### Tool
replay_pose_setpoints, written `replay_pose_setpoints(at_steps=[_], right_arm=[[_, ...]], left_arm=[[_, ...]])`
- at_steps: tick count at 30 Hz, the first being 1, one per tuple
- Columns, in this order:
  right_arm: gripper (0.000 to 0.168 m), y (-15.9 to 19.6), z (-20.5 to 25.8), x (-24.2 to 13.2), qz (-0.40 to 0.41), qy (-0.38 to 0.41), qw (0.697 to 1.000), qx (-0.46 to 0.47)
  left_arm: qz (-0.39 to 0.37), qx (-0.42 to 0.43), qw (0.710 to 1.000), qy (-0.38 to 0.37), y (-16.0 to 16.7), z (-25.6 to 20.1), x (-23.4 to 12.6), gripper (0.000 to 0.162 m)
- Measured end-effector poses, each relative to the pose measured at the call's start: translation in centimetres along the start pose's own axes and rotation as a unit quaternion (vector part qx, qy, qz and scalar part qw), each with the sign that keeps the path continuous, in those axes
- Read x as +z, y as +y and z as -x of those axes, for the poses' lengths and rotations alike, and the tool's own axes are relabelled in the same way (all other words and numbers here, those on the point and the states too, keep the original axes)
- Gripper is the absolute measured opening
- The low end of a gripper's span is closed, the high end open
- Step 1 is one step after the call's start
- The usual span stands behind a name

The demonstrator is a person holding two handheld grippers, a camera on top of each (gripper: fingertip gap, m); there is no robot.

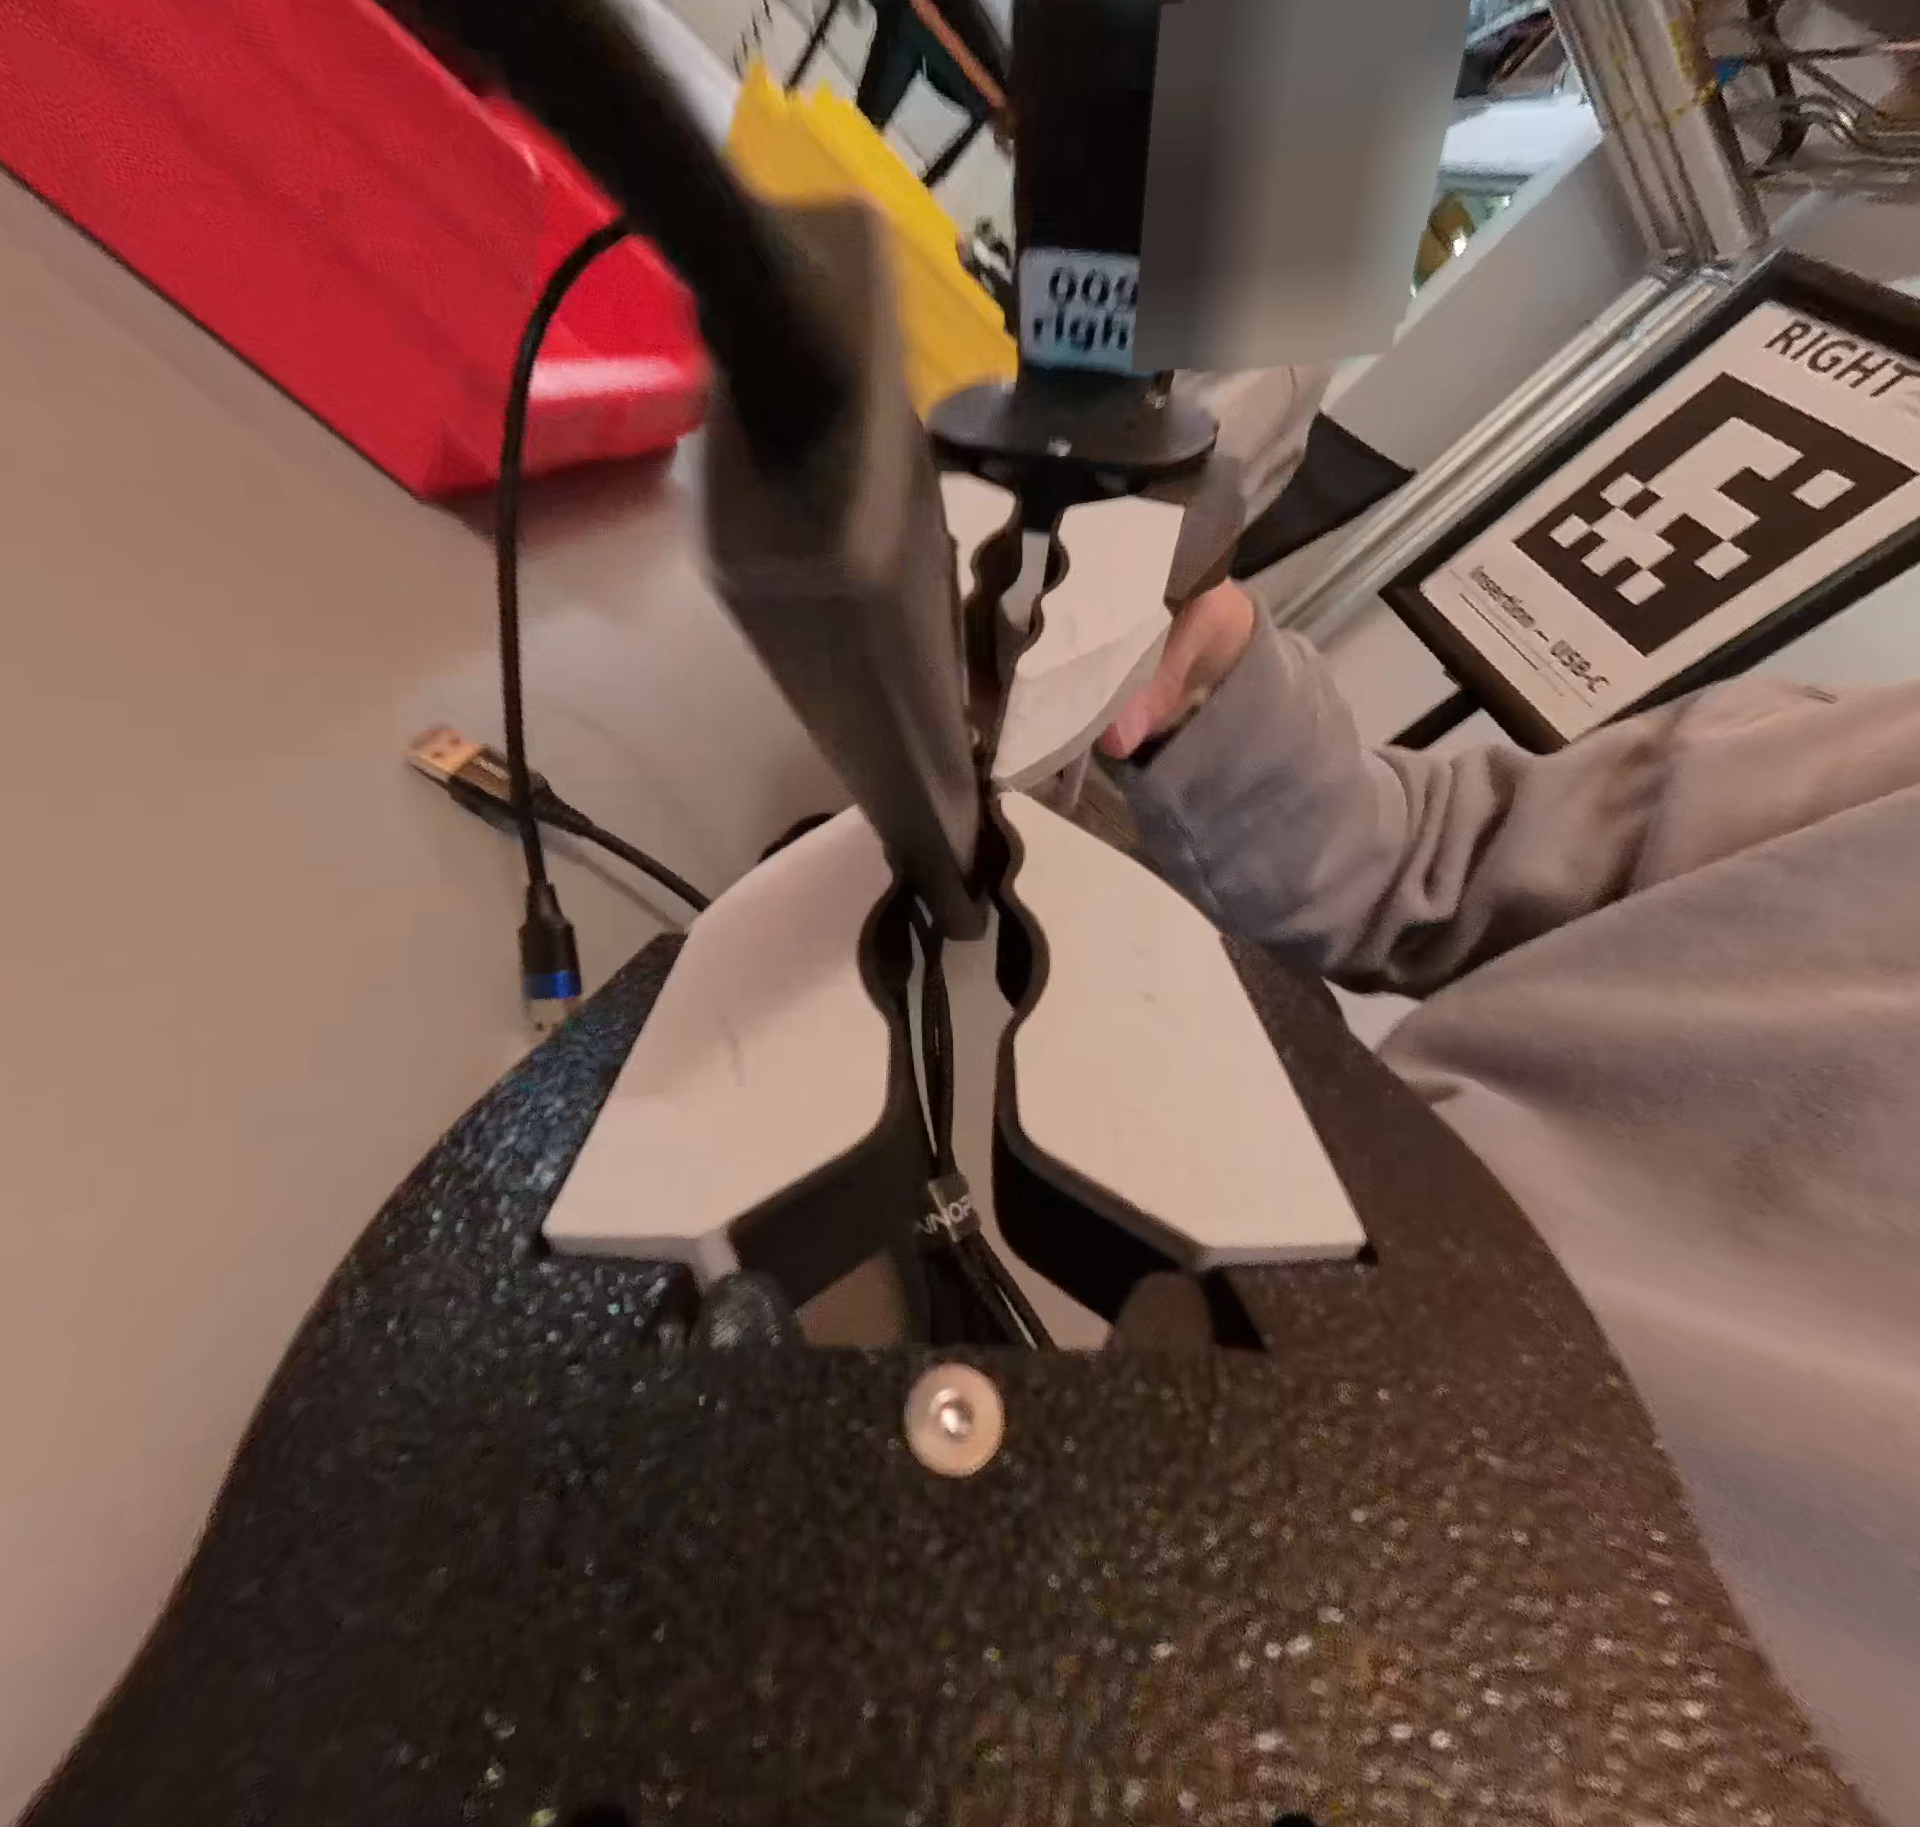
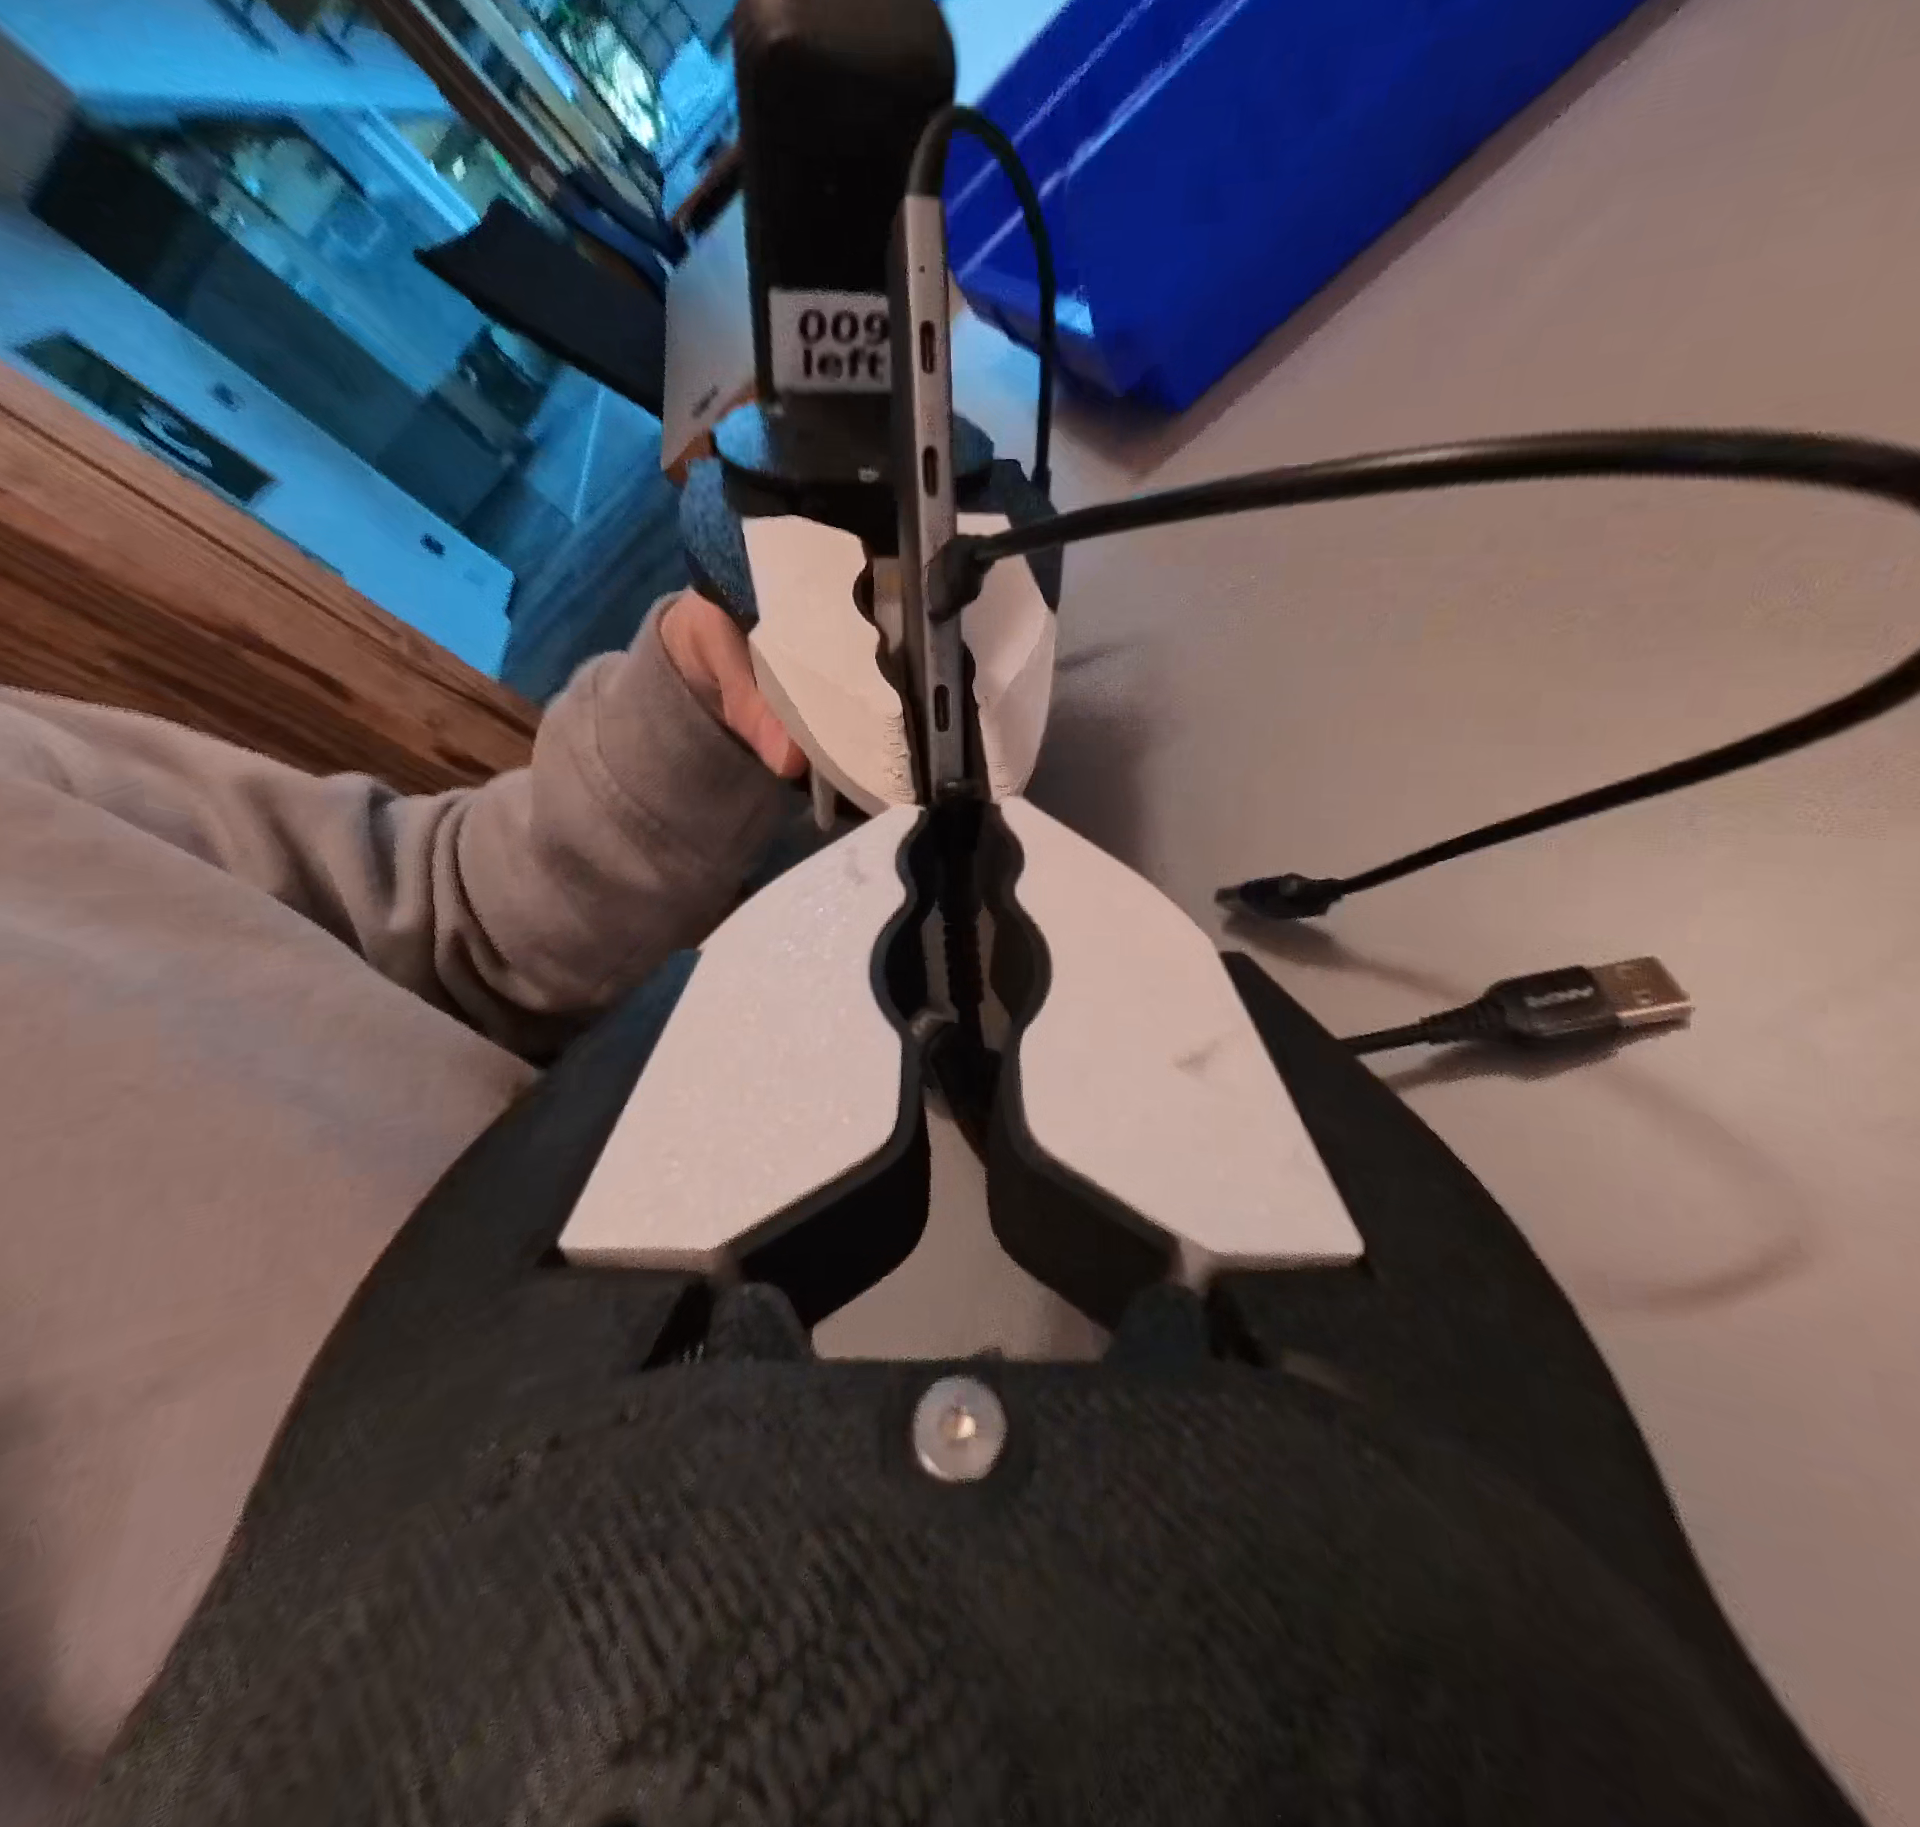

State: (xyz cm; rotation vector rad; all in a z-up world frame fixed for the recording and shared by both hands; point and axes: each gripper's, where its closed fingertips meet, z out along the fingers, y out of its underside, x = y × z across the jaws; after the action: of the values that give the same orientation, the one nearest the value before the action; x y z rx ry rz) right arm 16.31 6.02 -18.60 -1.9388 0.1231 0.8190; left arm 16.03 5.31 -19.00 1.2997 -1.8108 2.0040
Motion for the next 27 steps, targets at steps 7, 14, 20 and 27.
replay_pose_setpoints(at_steps=[7, 14, 20, 27], right_arm=[[0.008, -1.7, -1.2, -1.0, -0.159, -0.022, 0.979, 0.129], [0.009, -3.3, -2.3, -1.8, -0.297, -0.037, 0.929, 0.219], [0.008, -3.1, -2.0, -1.4, -0.322, -0.064, 0.909, 0.258], [0.008, -3.0, -2.2, -1.6, -0.329, -0.058, 0.904, 0.268]], left_arm=[[-0.078, 0.100, 0.987, -0.099, -2.9, 1.3, -2.1, 0.022], [-0.036, 0.287, 0.915, -0.280, -3.6, 2.1, -0.7, 0.050], [-0.038, 0.352, 0.869, -0.346, -3.6, 2.7, -0.2, 0.040], [-0.034, 0.469, 0.780, -0.414, -4.1, 2.5, -0.3, 0.033]])
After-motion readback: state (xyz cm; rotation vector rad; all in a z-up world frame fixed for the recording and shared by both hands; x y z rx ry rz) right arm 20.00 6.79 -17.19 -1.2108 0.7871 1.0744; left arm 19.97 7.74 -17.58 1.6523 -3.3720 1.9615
